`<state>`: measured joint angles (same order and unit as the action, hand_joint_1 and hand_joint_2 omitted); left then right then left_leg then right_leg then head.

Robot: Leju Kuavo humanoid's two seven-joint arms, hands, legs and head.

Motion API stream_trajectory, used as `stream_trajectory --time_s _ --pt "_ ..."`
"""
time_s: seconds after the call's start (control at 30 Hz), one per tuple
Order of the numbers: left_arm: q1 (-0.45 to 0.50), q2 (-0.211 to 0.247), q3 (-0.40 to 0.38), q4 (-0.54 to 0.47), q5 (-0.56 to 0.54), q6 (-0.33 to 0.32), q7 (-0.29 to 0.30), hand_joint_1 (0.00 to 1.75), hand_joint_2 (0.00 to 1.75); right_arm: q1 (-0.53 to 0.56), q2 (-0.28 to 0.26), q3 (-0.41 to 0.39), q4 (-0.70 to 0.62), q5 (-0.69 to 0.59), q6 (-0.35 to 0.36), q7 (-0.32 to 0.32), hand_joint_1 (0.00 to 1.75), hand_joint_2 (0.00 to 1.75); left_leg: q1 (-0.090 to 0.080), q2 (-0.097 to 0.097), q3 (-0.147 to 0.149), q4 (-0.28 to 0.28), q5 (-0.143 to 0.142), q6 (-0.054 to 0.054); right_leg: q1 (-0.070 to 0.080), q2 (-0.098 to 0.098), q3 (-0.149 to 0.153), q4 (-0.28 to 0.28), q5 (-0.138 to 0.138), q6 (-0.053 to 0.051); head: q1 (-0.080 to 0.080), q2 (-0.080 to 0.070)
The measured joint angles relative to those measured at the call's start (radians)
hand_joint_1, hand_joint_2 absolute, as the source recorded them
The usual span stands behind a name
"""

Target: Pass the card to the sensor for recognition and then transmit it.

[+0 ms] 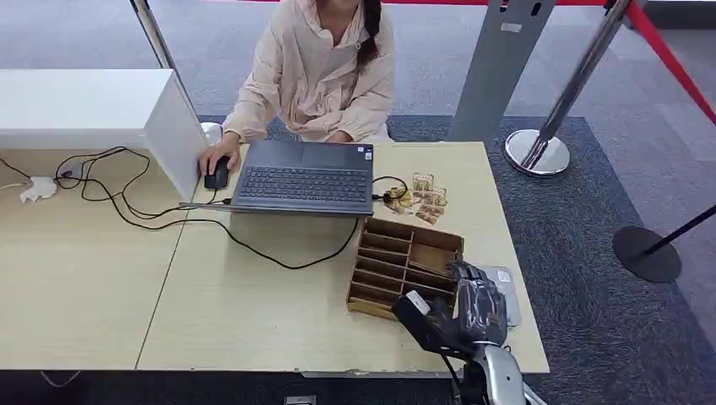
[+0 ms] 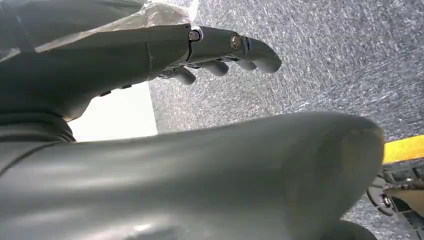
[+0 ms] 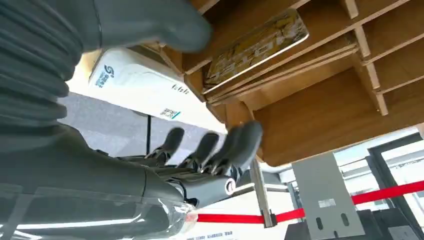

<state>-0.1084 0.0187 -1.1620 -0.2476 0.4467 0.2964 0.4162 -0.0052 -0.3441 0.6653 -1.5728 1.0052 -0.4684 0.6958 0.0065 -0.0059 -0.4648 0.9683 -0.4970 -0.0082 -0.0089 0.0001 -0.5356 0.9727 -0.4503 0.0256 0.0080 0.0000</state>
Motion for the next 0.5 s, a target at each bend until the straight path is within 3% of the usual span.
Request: stream_trajectory --time_s 0.17,0.5 --pt "0.0 0.0 0.0 0.0 0.0 0.0 -0.001 0.0 0.0 0.001 0.0 -0.004 -0.002 -0.003 0.007 0.0 1.73 1.75 0.0 0.0 0.0 0.0 0.0 0.0 0.0 0.0 0.0 0.0 0.0 0.0 0.0 0.0" --pt "0.0 0.0 0.0 0.0 -0.004 0.0 -0.001 0.0 0.0 0.001 0.0 -0.007 -0.002 -0.003 0.007 0.0 1.45 1.75 0.0 0.0 0.0 0.0 0.0 0.0 0.0 0.0 0.0 0.0 0.0 0.0 0.0 0.0"
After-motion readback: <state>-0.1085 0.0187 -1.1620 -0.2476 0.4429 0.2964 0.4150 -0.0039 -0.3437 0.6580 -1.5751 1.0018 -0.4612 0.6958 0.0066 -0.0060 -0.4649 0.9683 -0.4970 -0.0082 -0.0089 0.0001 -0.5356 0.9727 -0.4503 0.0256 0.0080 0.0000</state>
